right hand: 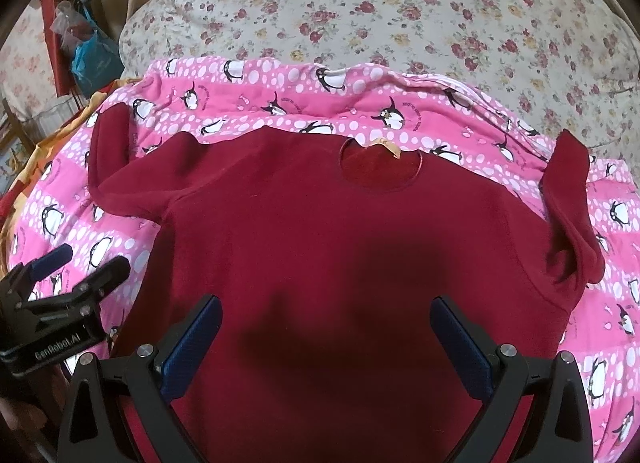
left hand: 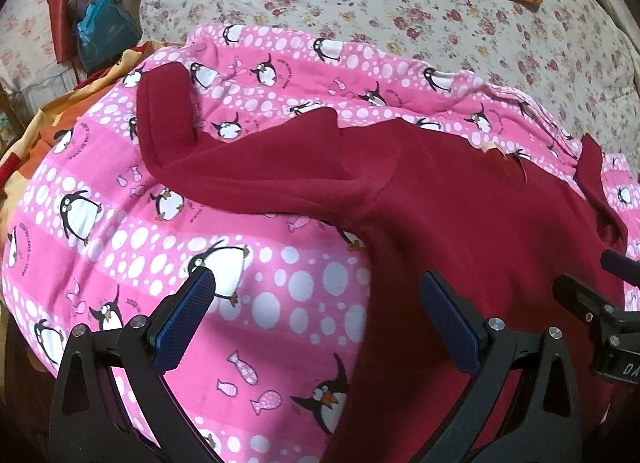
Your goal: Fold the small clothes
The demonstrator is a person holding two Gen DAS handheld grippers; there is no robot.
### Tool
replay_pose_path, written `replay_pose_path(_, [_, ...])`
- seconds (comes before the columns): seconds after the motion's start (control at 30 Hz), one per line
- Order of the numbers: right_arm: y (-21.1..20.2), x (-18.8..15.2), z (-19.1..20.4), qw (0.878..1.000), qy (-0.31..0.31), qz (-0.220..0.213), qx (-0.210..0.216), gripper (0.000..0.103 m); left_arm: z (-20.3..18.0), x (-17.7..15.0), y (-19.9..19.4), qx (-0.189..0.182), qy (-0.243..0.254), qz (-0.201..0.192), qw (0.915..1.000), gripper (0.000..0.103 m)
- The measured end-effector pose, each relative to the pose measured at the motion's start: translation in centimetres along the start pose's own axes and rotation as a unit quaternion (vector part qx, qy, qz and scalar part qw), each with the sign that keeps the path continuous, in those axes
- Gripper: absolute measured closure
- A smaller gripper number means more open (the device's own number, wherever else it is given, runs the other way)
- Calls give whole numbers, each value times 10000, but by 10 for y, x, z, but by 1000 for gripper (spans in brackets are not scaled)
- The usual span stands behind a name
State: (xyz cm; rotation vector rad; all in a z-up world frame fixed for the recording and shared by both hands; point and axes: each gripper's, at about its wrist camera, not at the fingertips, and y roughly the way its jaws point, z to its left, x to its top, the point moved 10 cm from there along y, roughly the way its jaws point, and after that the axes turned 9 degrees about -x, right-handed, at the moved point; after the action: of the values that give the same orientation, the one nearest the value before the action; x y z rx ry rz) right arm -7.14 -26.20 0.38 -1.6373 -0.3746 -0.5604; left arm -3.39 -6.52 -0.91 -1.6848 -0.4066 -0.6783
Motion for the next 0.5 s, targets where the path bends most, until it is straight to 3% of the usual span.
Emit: replay_pose_path(0.5, [4,-2,8,9999,-42,39,85,0,46,17,-1,273,-383,-55,9989,1])
